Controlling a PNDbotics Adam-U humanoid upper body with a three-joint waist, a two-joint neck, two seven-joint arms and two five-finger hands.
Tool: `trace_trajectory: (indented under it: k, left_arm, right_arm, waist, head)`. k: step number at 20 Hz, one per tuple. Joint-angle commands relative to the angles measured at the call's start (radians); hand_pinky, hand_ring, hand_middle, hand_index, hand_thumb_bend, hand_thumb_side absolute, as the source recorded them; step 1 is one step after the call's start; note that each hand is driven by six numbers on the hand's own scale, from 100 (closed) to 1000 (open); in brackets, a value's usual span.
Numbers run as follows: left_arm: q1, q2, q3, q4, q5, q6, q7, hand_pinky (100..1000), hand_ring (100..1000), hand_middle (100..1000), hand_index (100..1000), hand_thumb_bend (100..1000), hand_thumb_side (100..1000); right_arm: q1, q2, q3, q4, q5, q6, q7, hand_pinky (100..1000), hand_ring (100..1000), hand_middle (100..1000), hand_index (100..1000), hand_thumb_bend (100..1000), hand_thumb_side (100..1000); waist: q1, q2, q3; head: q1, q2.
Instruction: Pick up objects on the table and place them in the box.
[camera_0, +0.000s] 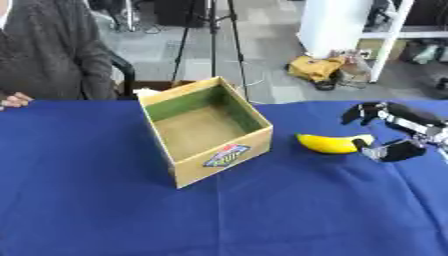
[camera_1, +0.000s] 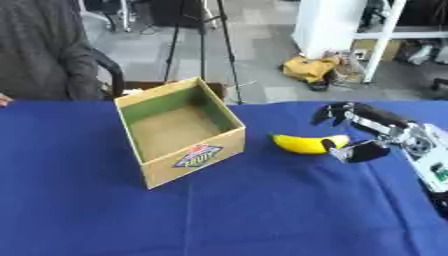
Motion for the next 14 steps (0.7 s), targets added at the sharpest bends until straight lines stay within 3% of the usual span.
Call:
trace_trajectory:
  k: [1, 14]
  left_arm:
    - [-0.012, 0.022, -0.006, -0.021, 0.01, -0.003, -0.011, 538, 630, 529, 708, 267, 1000]
    - [-0.013, 0.019, -0.007, -0.024, 0.024, -0.013, -0.033, 539, 632, 529, 709, 268, 1000]
  right_arm:
    - [-0.025, -0.045, -0.02, 0.044, 0.051, -0.008, -0.033, 794, 889, 837, 824, 100, 200]
    - [-0.012, -0.057, -0.034, 0.112, 0.112, -0.019, -0.09, 846, 918, 847, 830, 100, 201]
  waist:
    - [-0.003, -0.018, 0.009]
    - [-0.006, -0.017, 0.041]
  head:
    - [-0.008, -0.014]
    - [-0.004, -0.02]
